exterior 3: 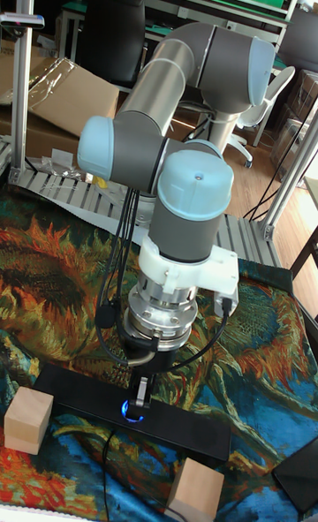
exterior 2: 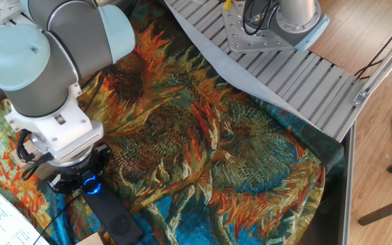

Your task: Turn the knob to increase the volume of the speaker

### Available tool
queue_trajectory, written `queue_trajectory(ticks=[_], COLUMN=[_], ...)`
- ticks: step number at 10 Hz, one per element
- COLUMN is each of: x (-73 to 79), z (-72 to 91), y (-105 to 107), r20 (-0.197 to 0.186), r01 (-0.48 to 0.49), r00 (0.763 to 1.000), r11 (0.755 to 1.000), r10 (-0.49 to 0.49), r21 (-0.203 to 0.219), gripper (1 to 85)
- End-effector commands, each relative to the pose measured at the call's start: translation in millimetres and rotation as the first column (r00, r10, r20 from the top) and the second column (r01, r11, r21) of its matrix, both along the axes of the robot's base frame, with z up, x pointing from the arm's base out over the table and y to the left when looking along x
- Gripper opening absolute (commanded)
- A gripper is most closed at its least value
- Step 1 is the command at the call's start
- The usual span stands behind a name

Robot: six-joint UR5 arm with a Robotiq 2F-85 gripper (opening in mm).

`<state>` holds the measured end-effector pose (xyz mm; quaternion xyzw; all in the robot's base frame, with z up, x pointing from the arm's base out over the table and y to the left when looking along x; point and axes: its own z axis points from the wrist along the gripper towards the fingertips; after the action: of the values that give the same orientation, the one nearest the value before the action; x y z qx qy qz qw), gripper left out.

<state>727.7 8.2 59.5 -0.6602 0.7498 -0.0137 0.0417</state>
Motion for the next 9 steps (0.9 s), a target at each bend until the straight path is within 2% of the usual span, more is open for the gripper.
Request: queue_trajectory(ticks=[1,4,9], x=[0.9,3.4,2.3], z=[1.8,6.1,2.4], y=[-0.3,-0.4,0.0], r20=[0.003,0.011,0.002], r01=[0.021,0.052,0.077], r00=[1.0,0.999,0.997], r11=[1.0,0.999,0.997], r10=[-0.021,-0.052,-0.077], r21=[0.005,-0.012,0.001], gripper=[25.0,23.7,23.3])
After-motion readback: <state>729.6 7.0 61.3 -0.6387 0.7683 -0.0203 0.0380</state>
